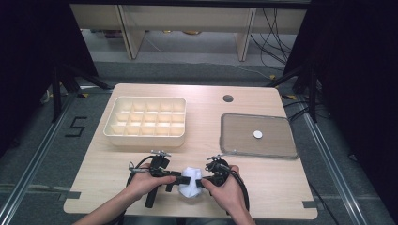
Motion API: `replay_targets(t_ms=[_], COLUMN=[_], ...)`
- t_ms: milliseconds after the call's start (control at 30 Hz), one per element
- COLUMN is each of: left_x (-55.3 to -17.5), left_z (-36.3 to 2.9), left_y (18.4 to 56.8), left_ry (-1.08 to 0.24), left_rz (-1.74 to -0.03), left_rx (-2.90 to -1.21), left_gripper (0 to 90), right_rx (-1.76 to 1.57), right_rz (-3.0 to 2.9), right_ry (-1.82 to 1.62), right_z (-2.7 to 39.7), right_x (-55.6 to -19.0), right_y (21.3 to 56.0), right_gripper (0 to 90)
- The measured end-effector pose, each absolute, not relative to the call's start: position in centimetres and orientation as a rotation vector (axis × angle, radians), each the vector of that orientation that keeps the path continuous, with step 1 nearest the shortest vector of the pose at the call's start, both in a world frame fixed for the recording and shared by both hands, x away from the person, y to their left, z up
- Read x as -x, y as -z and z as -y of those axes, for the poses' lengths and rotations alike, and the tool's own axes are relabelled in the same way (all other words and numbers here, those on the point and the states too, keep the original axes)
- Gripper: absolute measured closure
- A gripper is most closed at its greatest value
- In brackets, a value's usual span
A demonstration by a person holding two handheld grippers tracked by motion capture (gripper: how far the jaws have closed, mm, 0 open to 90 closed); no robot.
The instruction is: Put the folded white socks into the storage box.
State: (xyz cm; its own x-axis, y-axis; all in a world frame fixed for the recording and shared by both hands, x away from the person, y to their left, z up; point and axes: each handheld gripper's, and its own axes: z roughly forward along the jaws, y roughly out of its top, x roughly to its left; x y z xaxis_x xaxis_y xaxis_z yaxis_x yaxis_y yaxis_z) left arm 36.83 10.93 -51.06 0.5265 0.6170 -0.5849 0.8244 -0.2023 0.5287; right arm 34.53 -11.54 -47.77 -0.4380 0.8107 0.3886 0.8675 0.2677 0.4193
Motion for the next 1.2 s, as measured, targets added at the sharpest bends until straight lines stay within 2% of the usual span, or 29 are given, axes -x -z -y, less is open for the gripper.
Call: replay_targets(t_ms=[167,200,400,533,633,700,1033,1200], left_x=[-37.1,-37.0,-37.2,-37.2,-37.2,-37.1,-36.7,-36.5], left_z=[-10.7,-10.4,-10.0,-10.2,-10.2,-10.1,-10.3,-11.0], left_y=[51.1,51.1,51.2,51.3,51.2,51.1,50.4,49.6], left_ry=[0.324,0.343,0.359,0.379,0.360,0.342,0.302,0.205], left_rz=[-1.162,-1.194,-1.194,-1.183,-1.154,-1.153,-1.038,-0.980], left_rx=[-1.968,-1.918,-1.917,-1.933,-1.921,-1.914,-1.912,-1.914], left_gripper=[39.6,39.8,43.8,52.8,64.3,67.3,71.4,71.4], right_rx=[1.602,1.590,1.610,1.600,1.595,1.604,1.590,1.604], right_rz=[2.444,2.446,2.433,2.447,2.444,2.446,2.465,2.487], right_ry=[0.909,0.917,0.888,0.901,0.908,0.901,0.961,1.055], right_z=[11.7,11.7,11.6,11.7,11.7,11.6,11.7,12.1], right_x=[-34.6,-34.7,-34.6,-34.7,-34.8,-34.7,-34.3,-33.8], right_y=[47.9,47.9,47.9,48.1,48.1,48.0,47.3,46.1], right_gripper=[66.2,66.5,67.0,67.1,66.9,66.8,63.1,60.7])
